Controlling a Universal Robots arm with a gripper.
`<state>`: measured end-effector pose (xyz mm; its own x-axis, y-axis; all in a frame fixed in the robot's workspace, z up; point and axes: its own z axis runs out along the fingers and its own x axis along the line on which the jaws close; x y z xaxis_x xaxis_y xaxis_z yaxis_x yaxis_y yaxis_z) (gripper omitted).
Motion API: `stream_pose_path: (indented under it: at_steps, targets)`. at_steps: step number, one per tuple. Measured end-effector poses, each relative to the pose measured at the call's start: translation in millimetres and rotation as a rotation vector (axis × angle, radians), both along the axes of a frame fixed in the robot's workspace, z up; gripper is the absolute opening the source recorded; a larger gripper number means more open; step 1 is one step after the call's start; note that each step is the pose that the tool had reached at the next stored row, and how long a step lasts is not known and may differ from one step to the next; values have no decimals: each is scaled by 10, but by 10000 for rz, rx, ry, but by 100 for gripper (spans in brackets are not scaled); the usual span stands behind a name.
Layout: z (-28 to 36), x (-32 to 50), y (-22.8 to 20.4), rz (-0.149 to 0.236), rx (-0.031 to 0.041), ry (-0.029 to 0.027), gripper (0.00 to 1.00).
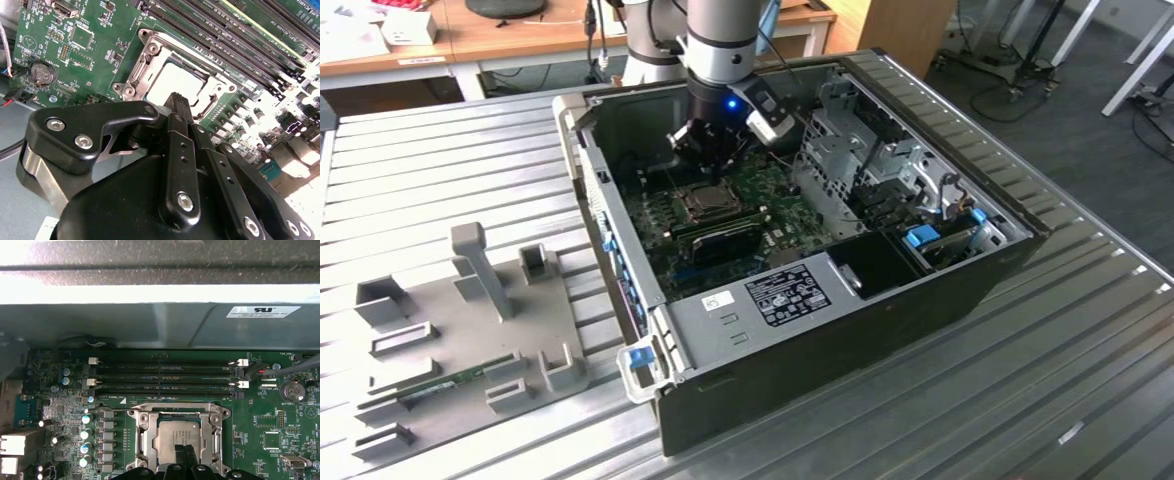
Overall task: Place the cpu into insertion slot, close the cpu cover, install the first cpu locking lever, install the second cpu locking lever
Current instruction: 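Close the cpu cover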
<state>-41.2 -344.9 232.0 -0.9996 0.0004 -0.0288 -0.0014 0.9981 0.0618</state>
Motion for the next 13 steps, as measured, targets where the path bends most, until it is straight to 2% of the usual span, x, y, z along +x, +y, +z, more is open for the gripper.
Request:
stream_pose_path:
  at_steps: [13]
  targets:
    - [17, 0, 0, 0, 3, -1, 10]
